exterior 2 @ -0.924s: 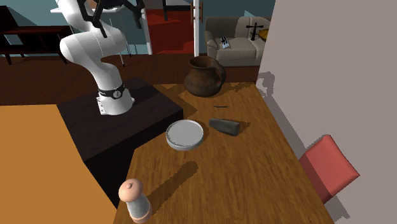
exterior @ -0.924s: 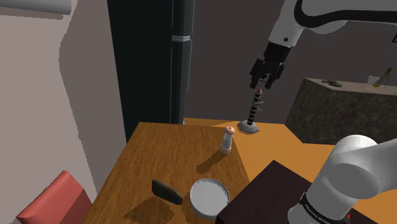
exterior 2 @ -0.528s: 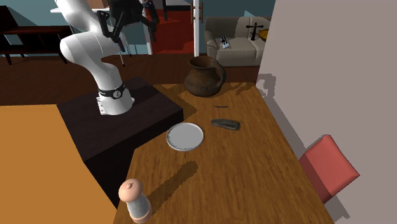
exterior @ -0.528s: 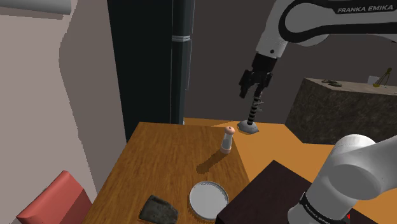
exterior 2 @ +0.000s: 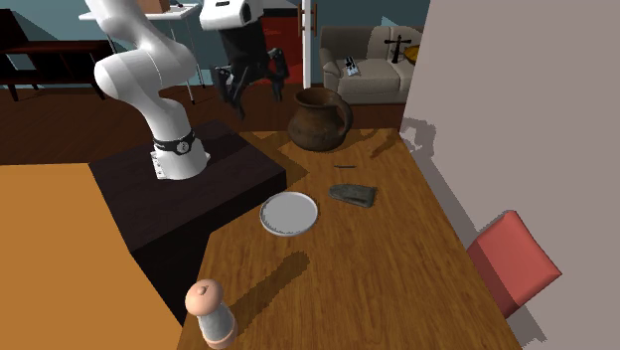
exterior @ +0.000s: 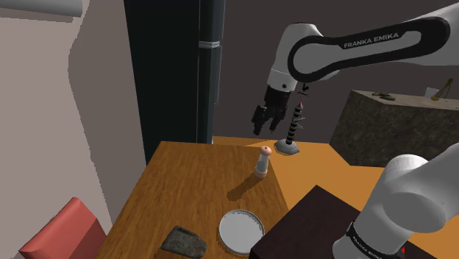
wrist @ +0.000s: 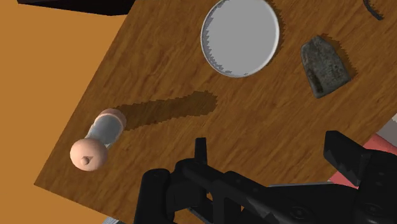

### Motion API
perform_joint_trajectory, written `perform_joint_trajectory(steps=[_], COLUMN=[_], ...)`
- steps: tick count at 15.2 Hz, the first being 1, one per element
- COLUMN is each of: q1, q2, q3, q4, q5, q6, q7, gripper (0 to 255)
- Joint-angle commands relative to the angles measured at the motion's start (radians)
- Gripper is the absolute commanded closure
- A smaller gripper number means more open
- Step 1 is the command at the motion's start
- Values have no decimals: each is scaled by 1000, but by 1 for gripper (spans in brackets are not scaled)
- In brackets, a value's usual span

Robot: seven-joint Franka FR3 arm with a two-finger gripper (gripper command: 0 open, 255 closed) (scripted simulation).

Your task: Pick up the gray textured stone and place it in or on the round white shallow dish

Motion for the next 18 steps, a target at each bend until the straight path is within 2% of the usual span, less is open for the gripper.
perform_joint_trajectory(steps=[1, 10, 18], q1=[15, 77, 124], q2=[51, 328, 610], q3=[18, 107, 172], q4=[-7, 7, 89], q5=[6, 7, -65], q6=[55, 293, 467], q7=[-4, 1, 44], gripper=[0, 0, 0])
